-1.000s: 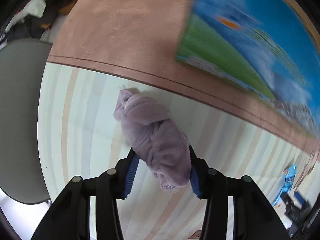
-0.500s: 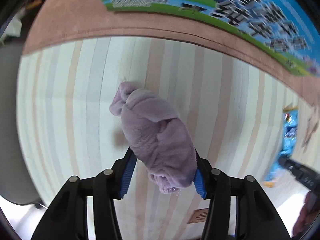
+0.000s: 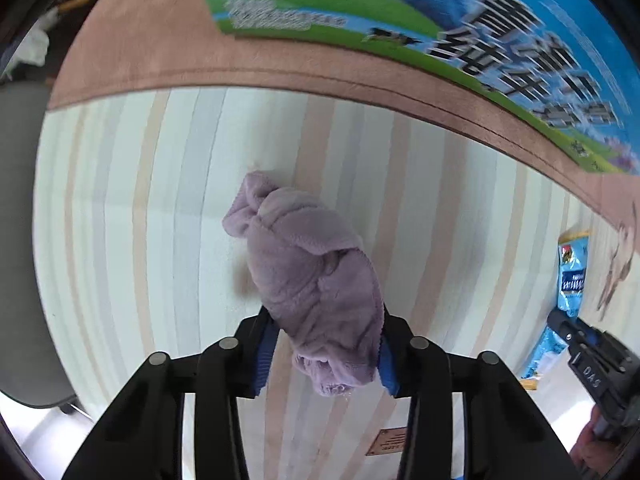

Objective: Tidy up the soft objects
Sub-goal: 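Drop the cloth and tube snack into the box and open both tools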

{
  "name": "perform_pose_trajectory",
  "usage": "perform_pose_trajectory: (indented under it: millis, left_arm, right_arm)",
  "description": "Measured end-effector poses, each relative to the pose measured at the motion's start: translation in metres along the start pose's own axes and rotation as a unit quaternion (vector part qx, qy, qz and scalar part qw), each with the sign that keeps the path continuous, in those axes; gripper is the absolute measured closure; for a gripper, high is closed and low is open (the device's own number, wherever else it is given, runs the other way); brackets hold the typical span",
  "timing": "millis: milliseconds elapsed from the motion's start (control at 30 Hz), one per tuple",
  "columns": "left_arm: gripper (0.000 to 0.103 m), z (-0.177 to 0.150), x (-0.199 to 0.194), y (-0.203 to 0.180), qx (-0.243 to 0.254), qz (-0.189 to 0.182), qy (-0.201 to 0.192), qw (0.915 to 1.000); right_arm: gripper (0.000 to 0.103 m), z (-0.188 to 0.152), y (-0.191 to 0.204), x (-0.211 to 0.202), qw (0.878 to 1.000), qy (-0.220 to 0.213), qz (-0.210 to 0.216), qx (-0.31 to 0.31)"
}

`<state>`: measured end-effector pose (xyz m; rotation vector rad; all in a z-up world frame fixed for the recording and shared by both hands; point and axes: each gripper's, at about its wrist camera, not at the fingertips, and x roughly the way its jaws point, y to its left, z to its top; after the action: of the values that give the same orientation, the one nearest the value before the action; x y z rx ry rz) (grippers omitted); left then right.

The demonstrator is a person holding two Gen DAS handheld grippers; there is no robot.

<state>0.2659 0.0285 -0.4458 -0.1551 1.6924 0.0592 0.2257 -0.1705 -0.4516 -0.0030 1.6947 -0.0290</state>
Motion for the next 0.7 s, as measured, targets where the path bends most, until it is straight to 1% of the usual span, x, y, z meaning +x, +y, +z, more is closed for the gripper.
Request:
perform_pose_trajectory:
  millis: [67, 100, 133, 233, 300, 367, 400, 433, 500, 533, 567, 600, 633, 667, 700]
  left_arm:
    - [0.066, -0.007, -0.011, -0.018, 0.026, 0.028, -0.022, 0.9990]
    - [0.066, -0.013, -0.018, -0.029, 0.034, 0.035, -0.030, 0.9983]
    - [0.066, -0.016, -0.027, -0.035, 0.040, 0.034, -0.040, 0.9978]
    - [0.066, -0.028, -0.061, -0.055, 0.056, 0.017, -0.066, 0.9961]
    - [0.066, -0.034, -0.093, -0.067, 0.065, 0.000, -0.091, 0.9937]
    - [0.066, -0.036, -0.122, -0.077, 0.072, -0.018, -0.113, 0.9909]
    - [0.066, -0.023, -0.142, -0.075, 0.074, -0.030, -0.124, 0.9891]
    - [0.066, -0.017, -0.157, -0.077, 0.076, -0.038, -0.130, 0.9879]
    - [0.066, 0.001, -0.187, -0.069, 0.085, -0.052, -0.138, 0.9854]
    - [0.066, 0.013, -0.200, -0.065, 0.087, -0.052, -0.144, 0.9844]
    - [0.066, 0.033, -0.218, -0.061, 0.091, -0.048, -0.150, 0.9833]
    - [0.066, 0.053, -0.227, -0.049, 0.093, -0.041, -0.158, 0.9821]
    - [0.066, 0.066, -0.235, -0.046, 0.092, -0.035, -0.167, 0.9811]
    - [0.066, 0.073, -0.242, -0.031, 0.092, -0.029, -0.173, 0.9802]
    - [0.066, 0.094, -0.245, -0.022, 0.088, -0.019, -0.177, 0.9801]
  right_arm:
    - [0.081, -0.001, 0.007, -0.002, 1.000, 0.003, 0.015, 0.003]
    - [0.081, -0.003, 0.008, -0.005, 1.000, 0.002, 0.029, 0.008]
    - [0.081, -0.004, 0.007, -0.010, 0.999, -0.002, 0.040, 0.010]
    - [0.082, -0.006, 0.003, -0.040, 0.996, -0.023, 0.080, 0.013]
    - [0.082, -0.007, 0.001, -0.060, 0.994, -0.032, 0.107, 0.019]
    - [0.082, -0.007, 0.001, -0.091, 0.990, -0.051, 0.131, 0.017]
    - [0.082, -0.006, 0.002, -0.110, 0.988, -0.063, 0.143, 0.015]
    - [0.082, -0.005, 0.002, -0.123, 0.986, -0.073, 0.149, 0.013]
    - [0.082, 0.002, 0.004, -0.159, 0.984, -0.100, 0.149, 0.007]
    - [0.082, 0.011, 0.006, -0.180, 0.983, -0.116, 0.145, 0.006]
    - [0.082, 0.019, 0.004, -0.194, 0.982, -0.125, 0.144, 0.006]
    - [0.082, 0.030, 0.005, -0.210, 0.981, -0.136, 0.140, 0.007]
    - [0.082, 0.041, 0.001, -0.221, 0.980, -0.143, 0.136, 0.009]
    - [0.082, 0.055, 0.000, -0.233, 0.980, -0.152, 0.129, 0.010]
    - [0.082, 0.072, -0.001, -0.243, 0.980, -0.158, 0.123, 0.012]
